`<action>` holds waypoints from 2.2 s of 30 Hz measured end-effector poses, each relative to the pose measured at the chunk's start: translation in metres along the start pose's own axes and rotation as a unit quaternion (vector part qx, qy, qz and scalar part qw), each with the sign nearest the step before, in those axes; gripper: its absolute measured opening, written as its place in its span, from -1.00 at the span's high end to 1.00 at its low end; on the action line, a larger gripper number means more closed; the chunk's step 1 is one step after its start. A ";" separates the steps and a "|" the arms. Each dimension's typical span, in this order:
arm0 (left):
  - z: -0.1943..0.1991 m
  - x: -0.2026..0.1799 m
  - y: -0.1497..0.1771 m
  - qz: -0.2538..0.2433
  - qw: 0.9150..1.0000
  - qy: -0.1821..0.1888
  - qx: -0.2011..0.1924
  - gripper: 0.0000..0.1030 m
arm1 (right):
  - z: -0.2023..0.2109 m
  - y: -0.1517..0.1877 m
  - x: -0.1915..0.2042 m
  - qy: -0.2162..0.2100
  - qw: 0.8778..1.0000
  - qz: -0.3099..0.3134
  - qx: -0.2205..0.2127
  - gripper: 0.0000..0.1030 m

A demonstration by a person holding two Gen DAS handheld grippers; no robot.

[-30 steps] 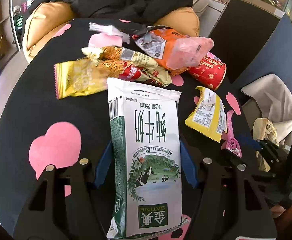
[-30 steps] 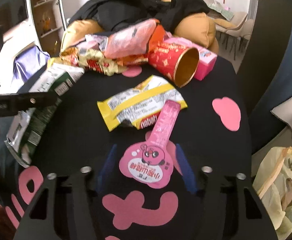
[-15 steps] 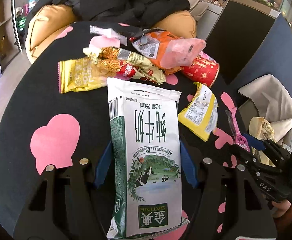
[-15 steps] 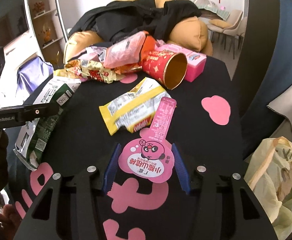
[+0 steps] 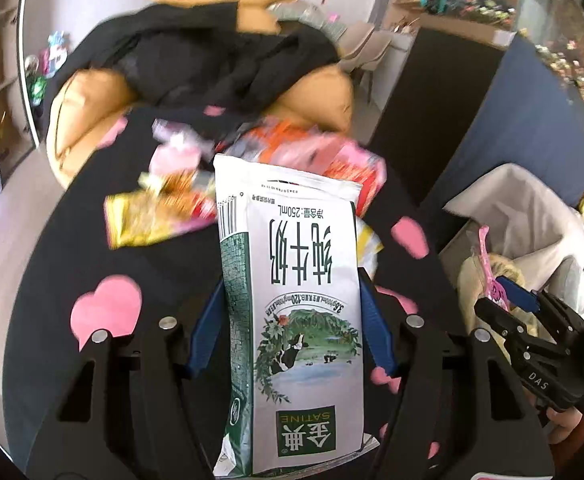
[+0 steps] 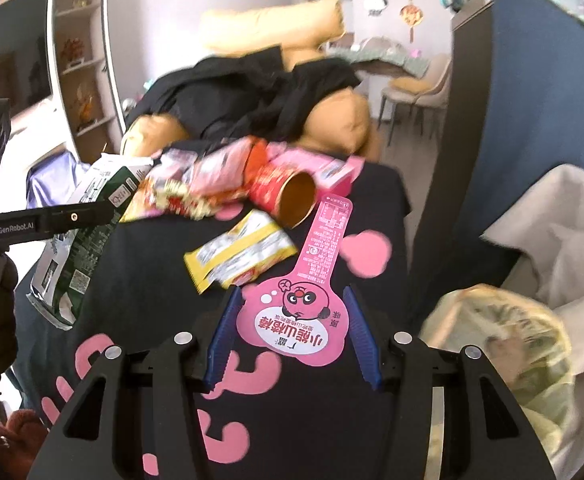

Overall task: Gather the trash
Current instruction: 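Carry the milk carton and lollipop to the yellow bag and release both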

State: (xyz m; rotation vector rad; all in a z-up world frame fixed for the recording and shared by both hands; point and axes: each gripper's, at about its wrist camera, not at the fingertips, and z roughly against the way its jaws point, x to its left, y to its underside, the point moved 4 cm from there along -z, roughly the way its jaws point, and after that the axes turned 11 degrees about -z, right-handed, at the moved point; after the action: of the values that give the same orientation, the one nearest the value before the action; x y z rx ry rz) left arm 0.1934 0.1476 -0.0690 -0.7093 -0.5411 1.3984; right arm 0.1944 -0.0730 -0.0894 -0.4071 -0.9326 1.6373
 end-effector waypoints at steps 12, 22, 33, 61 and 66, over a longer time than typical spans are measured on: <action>0.007 -0.124 -0.059 -0.046 0.990 0.109 -0.081 -0.14 | 0.089 -0.010 -0.091 0.088 0.991 -0.026 -0.096 0.04; -0.047 -0.235 -0.070 -0.059 0.976 0.188 -0.094 -0.14 | 0.127 0.000 -0.190 0.195 0.971 -0.061 -0.120 0.04; -0.094 -0.322 -0.050 -0.102 0.958 0.254 -0.083 -0.23 | 0.139 0.009 -0.248 0.228 0.957 -0.118 -0.132 0.04; -0.061 -0.120 0.005 -0.056 0.992 0.110 -0.028 -0.80 | 0.020 0.048 -0.177 0.105 0.990 -0.095 -0.007 -0.26; -0.058 -0.082 0.014 -0.038 0.996 0.075 -0.024 -0.80 | 0.027 0.039 -0.159 0.094 0.992 -0.079 -0.008 -0.26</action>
State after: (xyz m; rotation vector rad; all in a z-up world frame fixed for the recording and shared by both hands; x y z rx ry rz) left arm 0.2160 0.0592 -0.1138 -0.8185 -0.4794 1.2537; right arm 0.1955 -0.2323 -0.1351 -0.4776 -0.8158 1.4235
